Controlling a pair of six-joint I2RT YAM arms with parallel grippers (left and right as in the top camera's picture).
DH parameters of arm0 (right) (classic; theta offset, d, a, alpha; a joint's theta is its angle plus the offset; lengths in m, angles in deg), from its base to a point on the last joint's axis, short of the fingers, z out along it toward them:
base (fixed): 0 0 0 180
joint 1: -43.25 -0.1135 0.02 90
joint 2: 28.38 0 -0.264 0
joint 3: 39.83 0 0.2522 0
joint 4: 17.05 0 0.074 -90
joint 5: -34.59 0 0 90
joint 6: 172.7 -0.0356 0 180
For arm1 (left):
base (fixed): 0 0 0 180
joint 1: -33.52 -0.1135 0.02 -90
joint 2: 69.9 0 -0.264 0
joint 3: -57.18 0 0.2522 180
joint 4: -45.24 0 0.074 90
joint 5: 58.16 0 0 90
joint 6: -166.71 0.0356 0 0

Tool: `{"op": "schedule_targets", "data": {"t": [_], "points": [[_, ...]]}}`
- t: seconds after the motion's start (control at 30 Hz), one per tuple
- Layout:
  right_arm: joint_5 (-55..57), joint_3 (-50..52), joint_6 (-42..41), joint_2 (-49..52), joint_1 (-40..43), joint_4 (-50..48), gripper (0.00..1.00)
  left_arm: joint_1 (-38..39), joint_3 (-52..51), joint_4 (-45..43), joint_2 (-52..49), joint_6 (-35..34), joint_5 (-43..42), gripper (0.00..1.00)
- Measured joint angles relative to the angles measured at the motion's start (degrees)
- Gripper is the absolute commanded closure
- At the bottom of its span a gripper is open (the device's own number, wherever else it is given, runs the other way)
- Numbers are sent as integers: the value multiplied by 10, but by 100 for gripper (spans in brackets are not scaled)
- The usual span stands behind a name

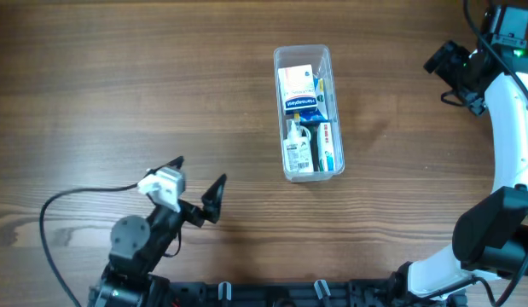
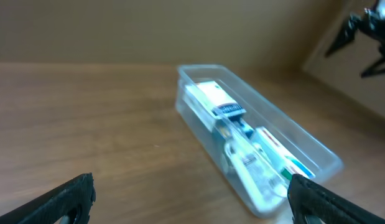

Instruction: Pack container

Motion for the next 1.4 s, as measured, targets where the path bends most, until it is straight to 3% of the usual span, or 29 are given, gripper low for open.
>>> {"op": "schedule_targets", "data": {"t": [0.17,0.43,0.6,1.4], "points": [[0,0,0,0,0,0,0,-70,-5,-3,67,0,-4,0],[0,0,0,0,0,0,0,-113,-48,-3,138,0,-4,0],[0,0,0,0,0,0,0,-123,-82,-38,141,0,-8,0],[0,0,0,0,0,0,0,-132,-89,-8,142,0,-9,0]]}}
